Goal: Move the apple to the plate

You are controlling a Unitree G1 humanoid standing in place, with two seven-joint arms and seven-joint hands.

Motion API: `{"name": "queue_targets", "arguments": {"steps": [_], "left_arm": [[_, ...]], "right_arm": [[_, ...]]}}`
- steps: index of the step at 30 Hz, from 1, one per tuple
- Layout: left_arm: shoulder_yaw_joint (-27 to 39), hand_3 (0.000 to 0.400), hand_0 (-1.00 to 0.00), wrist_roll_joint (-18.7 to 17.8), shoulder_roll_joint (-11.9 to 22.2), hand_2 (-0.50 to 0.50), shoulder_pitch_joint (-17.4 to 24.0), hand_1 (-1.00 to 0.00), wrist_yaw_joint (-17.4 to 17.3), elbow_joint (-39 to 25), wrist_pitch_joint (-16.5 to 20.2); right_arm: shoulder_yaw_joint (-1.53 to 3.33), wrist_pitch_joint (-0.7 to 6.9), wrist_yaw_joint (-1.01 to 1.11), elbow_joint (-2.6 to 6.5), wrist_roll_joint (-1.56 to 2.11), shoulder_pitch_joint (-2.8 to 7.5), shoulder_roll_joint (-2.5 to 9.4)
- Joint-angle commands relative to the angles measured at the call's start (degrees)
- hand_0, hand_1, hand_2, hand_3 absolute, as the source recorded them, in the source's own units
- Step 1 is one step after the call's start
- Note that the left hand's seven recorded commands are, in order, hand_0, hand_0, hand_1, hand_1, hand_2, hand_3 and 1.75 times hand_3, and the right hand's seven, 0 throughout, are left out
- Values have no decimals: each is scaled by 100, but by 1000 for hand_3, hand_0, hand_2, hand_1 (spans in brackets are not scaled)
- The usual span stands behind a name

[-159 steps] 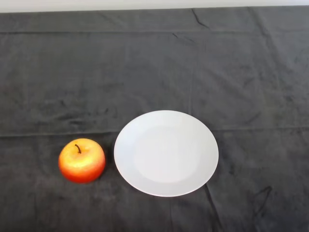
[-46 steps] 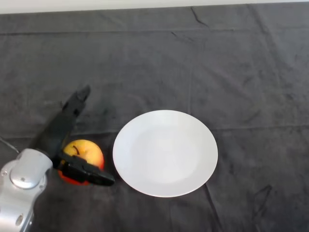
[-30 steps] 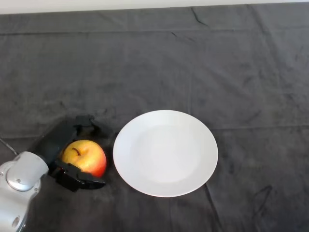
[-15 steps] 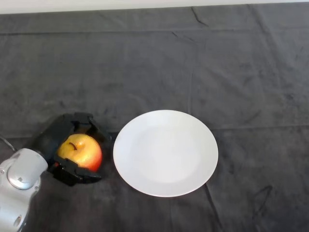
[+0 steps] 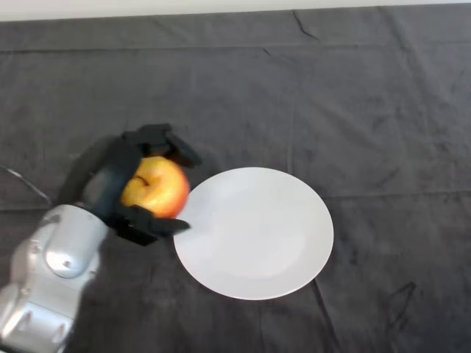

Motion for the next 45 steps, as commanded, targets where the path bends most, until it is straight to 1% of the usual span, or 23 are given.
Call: {"name": "queue_targets", "arguments": {"steps": [1, 5, 9, 13, 18, 23, 30, 39, 40, 41, 42, 43, 44, 45], "left_arm": [[-207, 400, -1000, 176, -79, 0, -417, -1000, 107, 78, -231], [-498, 400, -1000, 164, -230, 0, -548, -1000, 150, 453, -537], [-724, 400, -1000, 58, -310, 0, -679, -1000, 72, 840, -825], [-887, 400, -1000, -81, -344, 0, -778, -1000, -105, 1075, -978], [-1054, 400, -1000, -239, -363, 0, -829, -1000, -336, 1251, -1066], [-1196, 400, -1000, -383, -392, 0, -855, -1000, -544, 1383, -1054], [-1335, 400, -1000, -560, -417, 0, -911, -1000, -818, 1418, -842], [-1452, 400, -1000, -675, -398, 0, -890, -1000, -993, 1408, -653], [-1464, 400, -918, -682, -395, 41, -889, -1000, -1008, 1406, -633], [-1472, 400, -878, -689, -391, 61, -892, -1000, -1021, 1404, -615], [-1478, 400, -506, -696, -387, 247, -897, -1000, -1036, 1403, -596], [-1484, 400, -427, -705, -382, 286, -908, -1000, -1056, 1401, -570], [-1487, 400, -35, -711, -379, 482, -915, -1000, -1070, 1402, -552], [-1490, 400, 0, -716, -375, 500, -921, -1000, -1080, 1403, -537]], "right_arm": [[-104, 42, -6, -186, -20, 105, -107], [-105, 43, -6, -189, -21, 106, -107], [-106, 43, -5, -190, -21, 107, -107], [-107, 43, -5, -191, -21, 107, -107], [-107, 44, -5, -190, -22, 106, -107], [-108, 43, -4, -188, -23, 105, -107], [-108, 42, -4, -184, -25, 102, -107], [-108, 41, -4, -178, -27, 99, -107], [-108, 40, -4, -177, -27, 98, -107], [-108, 40, -4, -177, -27, 98, -107], [-108, 40, -4, -176, -28, 98, -107], [-107, 40, -5, -175, -28, 97, -107], [-107, 39, -5, -175, -28, 97, -107], [-107, 39, -5, -174, -28, 96, -107]]}}
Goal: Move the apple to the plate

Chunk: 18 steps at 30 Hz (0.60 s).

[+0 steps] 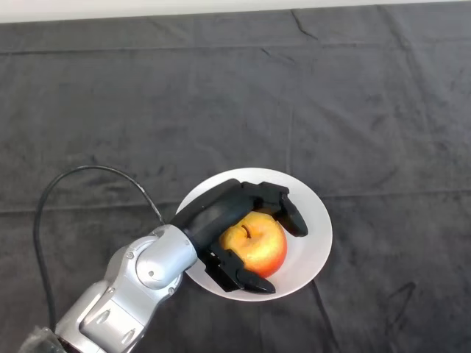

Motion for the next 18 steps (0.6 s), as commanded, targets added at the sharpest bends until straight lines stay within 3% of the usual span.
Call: {"name": "queue_targets", "arguments": {"steps": [1, 18], "left_arm": [[-165, 400, 0, -62, 117, 500, -268, -1000, -112, 156, 125], [354, 400, 0, -245, 326, 500, -597, -1000, -217, 126, 335]], "right_arm": [[-107, 36, -5, -161, -28, 96, -106], [-107, 32, -6, -151, -31, 90, -106]]}}
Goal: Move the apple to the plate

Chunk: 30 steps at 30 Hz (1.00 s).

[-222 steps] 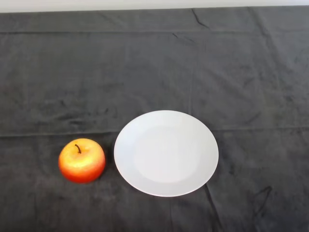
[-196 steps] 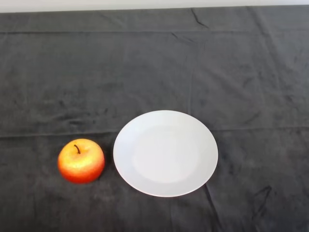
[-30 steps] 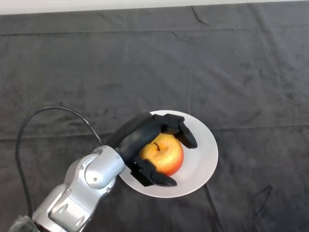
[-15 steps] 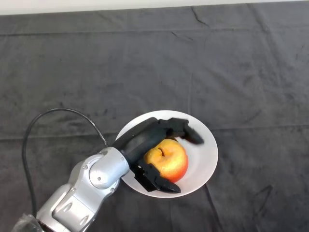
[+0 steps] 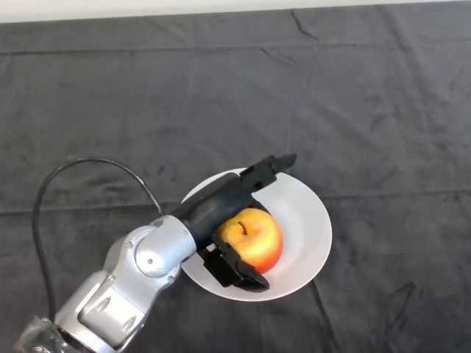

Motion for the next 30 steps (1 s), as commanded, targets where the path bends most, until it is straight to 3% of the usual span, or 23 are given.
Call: {"name": "queue_targets", "arguments": {"steps": [1, 12, 30], "left_arm": [[317, 400, 0, -114, 255, 500, -436, -1000, -46, 145, 16], [1330, 400, 0, -310, 508, 500, -562, -1000, 335, 390, -255], [3342, 400, 0, -809, 1279, 500, -195, -1000, 921, 1055, -915]], "right_arm": [[-107, 32, -6, -151, -31, 90, -106], [-107, 32, -6, -154, -31, 93, -105], [-110, 35, -5, -167, -29, 100, -106]]}}
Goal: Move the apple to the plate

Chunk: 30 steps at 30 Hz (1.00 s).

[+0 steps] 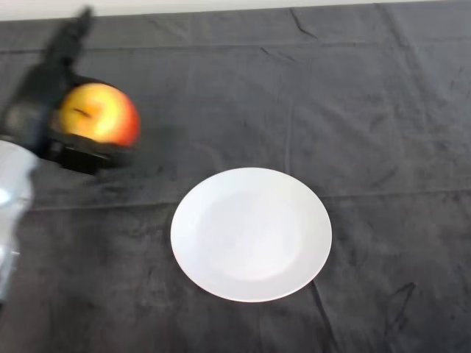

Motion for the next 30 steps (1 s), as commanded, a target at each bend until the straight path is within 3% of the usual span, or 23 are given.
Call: {"name": "queue_targets", "arguments": {"steps": [1, 7, 14, 22, 30], "left_arm": [[304, 400, 0, -76, 300, 500, 149, -1000, 138, 270, -151], [641, 400, 0, 6, 332, 500, 207, -1000, 520, 423, -174], [555, 400, 0, 289, 14, 500, 174, -1000, 1035, 253, 76], [-62, 400, 0, 671, -594, 500, 216, -1000, 1364, -252, 457], [-1083, 400, 0, 930, -1125, 500, 366, -1000, 1372, -734, 745]], "right_arm": [[-110, 35, -5, -164, -29, 100, -105], [-110, 35, -5, -161, -30, 98, -106], [-110, 35, -5, -160, -31, 98, -105], [-111, 37, -5, -167, -30, 103, -104], [-113, 42, -4, -183, -27, 112, -104]]}}
